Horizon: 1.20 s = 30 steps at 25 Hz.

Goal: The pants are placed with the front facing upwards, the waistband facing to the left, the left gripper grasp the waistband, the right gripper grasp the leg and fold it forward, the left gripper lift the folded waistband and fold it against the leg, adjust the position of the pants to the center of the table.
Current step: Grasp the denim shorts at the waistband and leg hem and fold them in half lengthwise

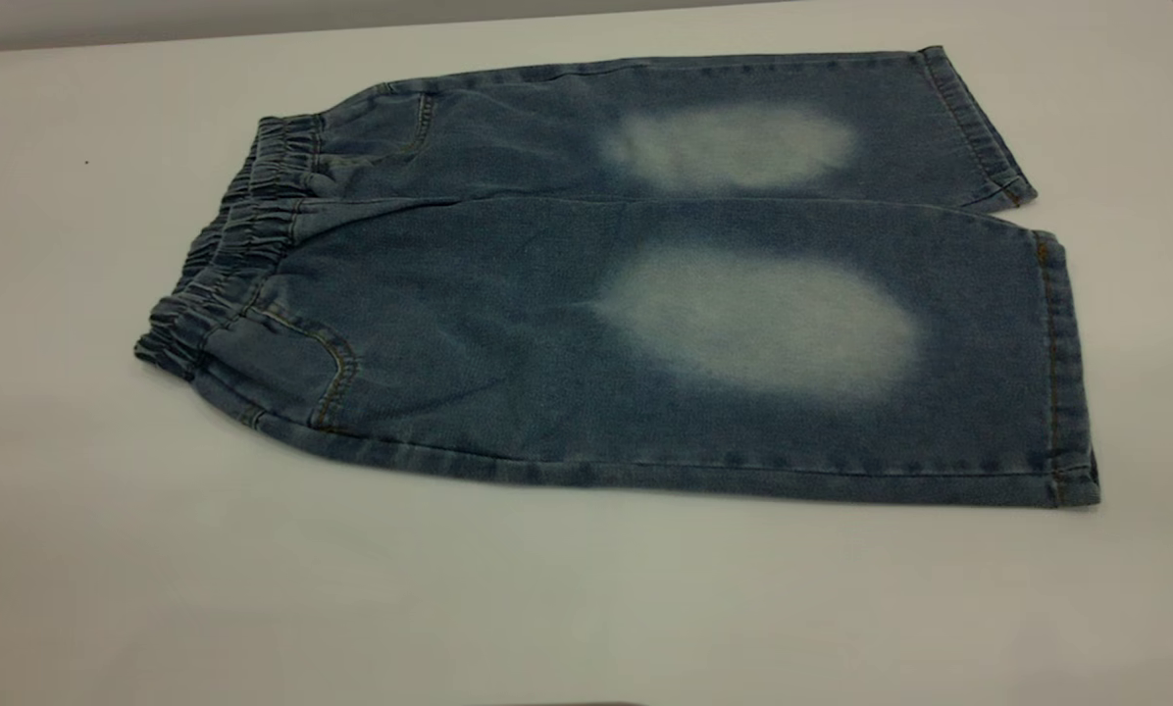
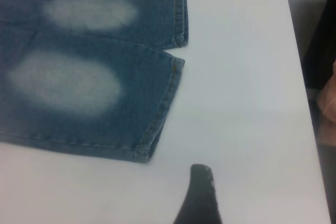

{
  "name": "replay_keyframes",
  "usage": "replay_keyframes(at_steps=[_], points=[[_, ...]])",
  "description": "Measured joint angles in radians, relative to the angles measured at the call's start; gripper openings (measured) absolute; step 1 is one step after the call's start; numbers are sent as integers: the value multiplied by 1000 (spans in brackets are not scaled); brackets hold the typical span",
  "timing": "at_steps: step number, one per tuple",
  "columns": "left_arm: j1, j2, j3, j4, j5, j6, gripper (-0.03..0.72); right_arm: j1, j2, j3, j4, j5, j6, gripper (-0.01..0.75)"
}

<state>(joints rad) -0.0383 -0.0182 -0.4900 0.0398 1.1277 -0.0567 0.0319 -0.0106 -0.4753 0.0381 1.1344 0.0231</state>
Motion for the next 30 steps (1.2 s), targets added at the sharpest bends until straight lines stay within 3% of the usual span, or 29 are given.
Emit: replay_keyframes(at_steps=[5,9,16,24,30], points=[[0,0,0,-1,0,-15,517,0,0,0,2,-1,7,512],[0,59,-32,-5,-29,-130,517,0,12,-36,33,-11,34,512],[0,455,-95,-40,-273,-188,517,0,278,-164,99,-130,39,512],[0,1056,-96,-150,-663,-184,517,0,674,-167,216,-296,-10,512],[0,1397,-99,-152,-846,-175,517,0,887,-167,267,-358,-44,512]])
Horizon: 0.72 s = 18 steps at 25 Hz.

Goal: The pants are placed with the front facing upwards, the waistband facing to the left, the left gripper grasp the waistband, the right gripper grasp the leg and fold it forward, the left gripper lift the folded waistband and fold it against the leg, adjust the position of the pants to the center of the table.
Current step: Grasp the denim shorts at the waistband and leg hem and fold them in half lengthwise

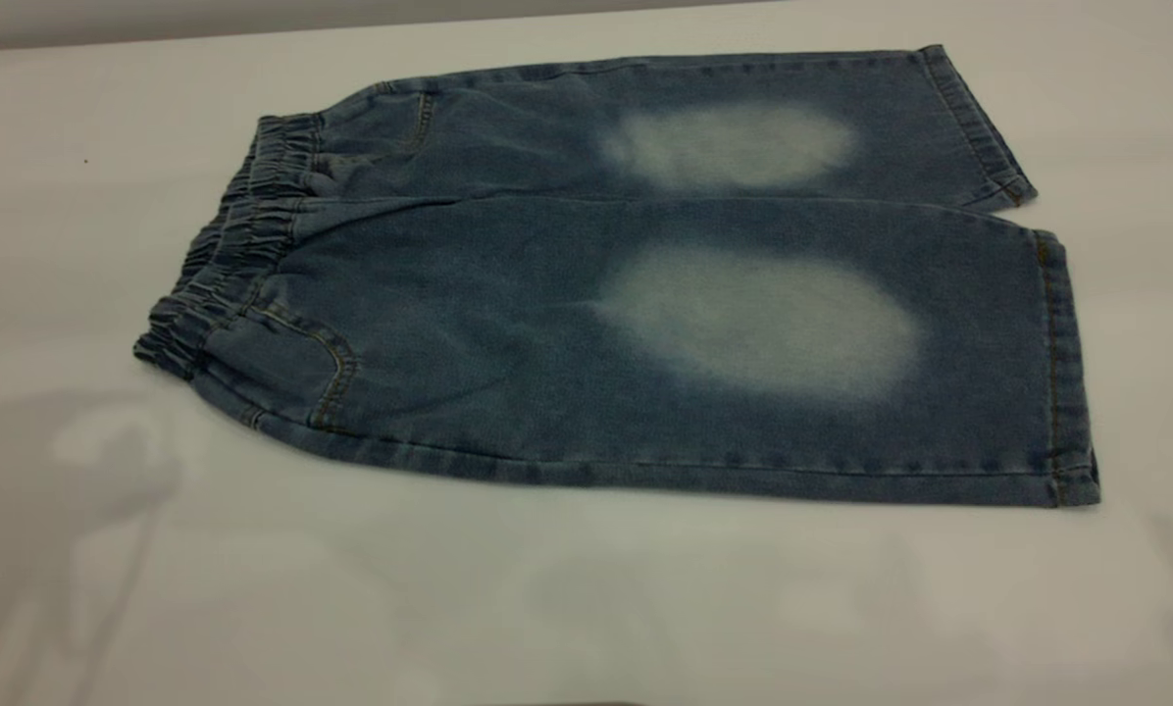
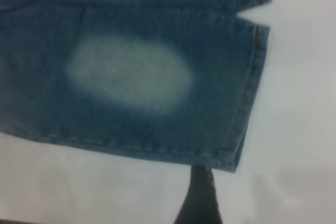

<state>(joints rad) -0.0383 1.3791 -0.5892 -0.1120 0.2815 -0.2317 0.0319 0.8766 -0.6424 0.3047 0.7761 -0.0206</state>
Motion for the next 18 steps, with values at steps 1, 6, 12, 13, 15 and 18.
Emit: replay_keyframes(at_steps=[1,6,12,13,15,18], points=[[0,47,-10,0,-11,7,517,0,23,0,7,-8,-7,512],[0,217,-111,0,-38,50,517,0,124,0,70,-49,-73,512],[1,371,-212,1,-54,111,517,0,194,0,172,-89,-179,512],[1,392,-227,1,-55,115,517,0,205,0,191,-92,-197,512],[1,435,-244,1,-55,119,517,0,218,0,215,-97,-225,512],[1,480,-255,1,-64,122,517,0,225,0,238,-107,-251,512]])
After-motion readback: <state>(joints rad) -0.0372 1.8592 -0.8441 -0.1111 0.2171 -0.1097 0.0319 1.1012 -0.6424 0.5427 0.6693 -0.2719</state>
